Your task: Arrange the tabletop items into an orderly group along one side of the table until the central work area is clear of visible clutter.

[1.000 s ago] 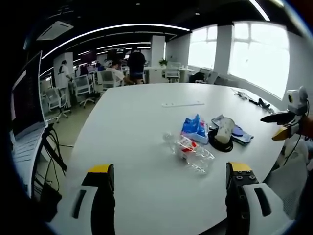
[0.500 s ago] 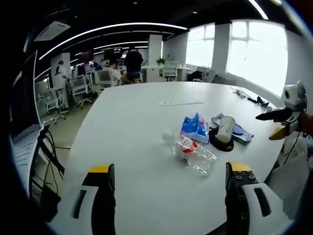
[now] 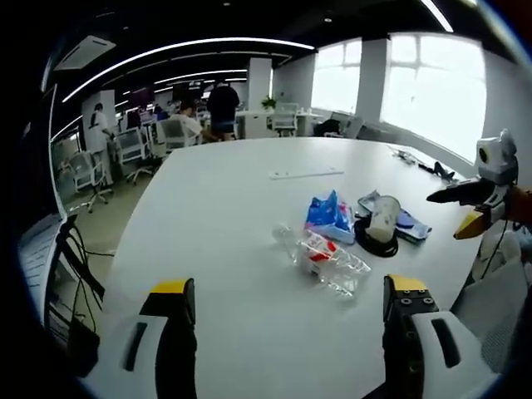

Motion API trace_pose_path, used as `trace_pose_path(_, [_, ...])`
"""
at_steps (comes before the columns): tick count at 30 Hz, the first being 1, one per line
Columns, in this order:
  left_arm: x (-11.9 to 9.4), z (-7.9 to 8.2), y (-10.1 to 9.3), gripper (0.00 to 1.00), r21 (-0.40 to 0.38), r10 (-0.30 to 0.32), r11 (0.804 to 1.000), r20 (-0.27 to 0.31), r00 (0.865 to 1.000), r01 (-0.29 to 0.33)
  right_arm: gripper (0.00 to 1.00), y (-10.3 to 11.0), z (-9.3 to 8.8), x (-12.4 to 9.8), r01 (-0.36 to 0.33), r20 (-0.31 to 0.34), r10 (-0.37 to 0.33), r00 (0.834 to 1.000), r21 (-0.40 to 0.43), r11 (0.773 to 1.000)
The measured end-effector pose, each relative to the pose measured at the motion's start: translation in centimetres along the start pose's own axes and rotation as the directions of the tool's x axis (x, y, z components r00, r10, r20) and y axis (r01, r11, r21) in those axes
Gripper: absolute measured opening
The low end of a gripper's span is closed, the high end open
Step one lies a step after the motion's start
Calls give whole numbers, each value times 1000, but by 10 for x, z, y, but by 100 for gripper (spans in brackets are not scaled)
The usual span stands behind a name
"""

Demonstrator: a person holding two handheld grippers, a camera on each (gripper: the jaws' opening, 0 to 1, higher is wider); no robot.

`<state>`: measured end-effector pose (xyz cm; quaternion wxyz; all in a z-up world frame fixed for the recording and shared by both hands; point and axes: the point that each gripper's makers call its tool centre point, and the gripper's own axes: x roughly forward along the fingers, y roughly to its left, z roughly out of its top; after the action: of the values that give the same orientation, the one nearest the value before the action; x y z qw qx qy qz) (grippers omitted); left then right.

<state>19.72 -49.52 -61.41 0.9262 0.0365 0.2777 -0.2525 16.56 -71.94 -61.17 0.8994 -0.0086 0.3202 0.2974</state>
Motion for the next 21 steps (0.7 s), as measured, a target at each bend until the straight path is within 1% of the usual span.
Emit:
trace_pose_path(6, [4, 1, 0, 93, 4, -14, 1000, 4, 1000, 14, 93, 6, 5, 9, -19, -9, 19, 1000, -16, 1000])
trace_pose_path(11, [7, -2, -1, 93, -14, -24, 1000, 1, 1000, 24, 92, 10, 10, 20, -29, -19, 28, 999, -27, 999])
trace_pose_path(15, [9, -7, 0, 92, -23, -34, 999, -12, 999, 33, 92, 16, 13, 28, -51, -18, 51, 999, -27, 998])
trace_pose_path(17, [10, -8, 1, 91, -25, -38, 999, -17, 999, 37, 92, 19, 15, 33, -58, -24, 57, 998, -40, 997])
trace_pose_path(19, [11, -9, 2, 91, -23, -39, 999, -19, 999, 39, 91, 19, 16, 38, -51, -27, 50, 998, -57, 997])
trace_pose_path(21, [12, -9, 3, 91, -19, -43, 999, -22, 999, 43, 91, 24, 18, 44, -72, -31, 70, 997, -57, 996])
